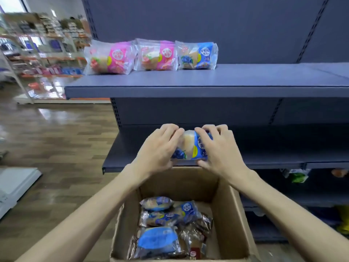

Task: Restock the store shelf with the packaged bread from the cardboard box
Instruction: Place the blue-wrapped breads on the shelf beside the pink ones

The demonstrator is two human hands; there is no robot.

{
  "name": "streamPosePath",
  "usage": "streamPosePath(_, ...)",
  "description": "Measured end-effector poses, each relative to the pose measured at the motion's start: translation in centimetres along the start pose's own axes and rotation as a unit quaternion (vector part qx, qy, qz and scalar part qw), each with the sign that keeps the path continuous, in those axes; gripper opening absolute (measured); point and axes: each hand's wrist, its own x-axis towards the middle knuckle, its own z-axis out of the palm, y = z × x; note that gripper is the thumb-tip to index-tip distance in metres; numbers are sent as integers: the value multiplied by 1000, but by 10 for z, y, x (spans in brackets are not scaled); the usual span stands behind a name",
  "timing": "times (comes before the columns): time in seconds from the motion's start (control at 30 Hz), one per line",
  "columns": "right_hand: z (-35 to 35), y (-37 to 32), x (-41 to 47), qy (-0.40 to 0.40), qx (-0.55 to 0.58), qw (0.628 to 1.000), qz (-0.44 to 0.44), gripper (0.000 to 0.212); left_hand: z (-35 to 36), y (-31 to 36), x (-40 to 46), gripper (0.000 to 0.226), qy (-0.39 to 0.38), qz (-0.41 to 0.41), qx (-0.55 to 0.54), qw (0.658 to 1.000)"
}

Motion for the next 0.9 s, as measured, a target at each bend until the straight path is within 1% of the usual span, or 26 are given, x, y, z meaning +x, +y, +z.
streamPosePath(0.07,-19,6,24,42,-18,999,-24,87,-21,-11,16,74,33,0,14,999)
streamPosePath(0.13,-37,11,46,66,-21,997,-42,83,-41,-21,30,71,63,-6,29,998)
streamPosePath(0.23,-59,16,75,79,-13,995,-59,78,-63,-37,49,72,91,-9,50,995)
streamPosePath(0.33,-73,18,102,93,-20,993,-65,71,-77,-51,65,73,102,-14,72,992)
streamPosePath(0.53,-90,34,145,124,-12,991,-55,70,-104,-77,92,79,142,-55,72,986)
streamPosePath(0.6,-94,44,159,114,-23,992,-45,67,-110,-86,99,78,147,-65,76,984)
streamPosePath(0.7,-101,63,182,95,-52,994,-33,57,-113,-100,111,74,140,-72,84,984)
streamPosePath(0.77,-104,76,198,82,-86,992,-44,57,-113,-111,121,71,136,-78,83,984)
streamPosePath(0.9,-104,95,227,44,-149,986,-54,56,-110,-133,146,60,119,-117,68,984)
